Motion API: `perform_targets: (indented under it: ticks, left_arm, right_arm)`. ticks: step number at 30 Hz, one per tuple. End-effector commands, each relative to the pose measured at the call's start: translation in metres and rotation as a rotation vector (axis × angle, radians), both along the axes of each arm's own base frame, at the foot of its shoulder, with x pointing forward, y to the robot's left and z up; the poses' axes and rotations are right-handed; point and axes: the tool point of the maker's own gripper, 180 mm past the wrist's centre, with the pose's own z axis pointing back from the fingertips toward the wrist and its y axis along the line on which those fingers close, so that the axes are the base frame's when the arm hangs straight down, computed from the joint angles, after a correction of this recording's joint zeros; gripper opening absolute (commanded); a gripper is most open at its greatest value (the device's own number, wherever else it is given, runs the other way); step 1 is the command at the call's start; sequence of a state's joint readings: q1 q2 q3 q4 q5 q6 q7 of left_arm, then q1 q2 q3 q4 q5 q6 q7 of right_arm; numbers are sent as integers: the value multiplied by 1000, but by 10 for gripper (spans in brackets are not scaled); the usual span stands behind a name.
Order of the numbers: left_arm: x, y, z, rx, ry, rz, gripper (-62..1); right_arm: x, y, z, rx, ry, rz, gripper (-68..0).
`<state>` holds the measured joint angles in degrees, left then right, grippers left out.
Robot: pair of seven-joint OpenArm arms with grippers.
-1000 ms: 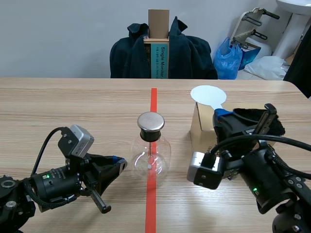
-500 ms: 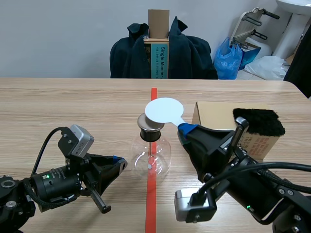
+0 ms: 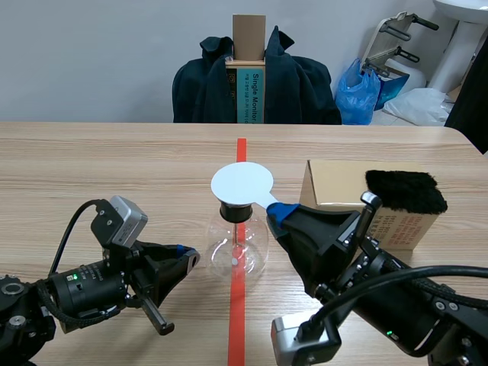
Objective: Do the electroscope experiment.
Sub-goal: 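Move the plate toward and away from the electroscope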
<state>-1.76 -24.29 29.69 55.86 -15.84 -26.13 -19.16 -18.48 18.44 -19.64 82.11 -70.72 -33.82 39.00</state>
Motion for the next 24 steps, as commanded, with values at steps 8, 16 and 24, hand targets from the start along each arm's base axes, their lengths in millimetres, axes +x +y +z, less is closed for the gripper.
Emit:
perform_targets:
  ticks: [8, 16, 24]
  left_arm:
    - [5, 0, 10, -19, -29, 5, -590]
    - [5, 0, 10, -19, -29, 5, -590]
    - [5, 0, 10, -19, -29, 5, -590]
  right_arm:
    - [5, -2, 9, 12, -32, -17, -667]
    - [27, -24, 11, 26, -35, -190, -667]
    - [51, -60, 15, 47, -45, -429, -667]
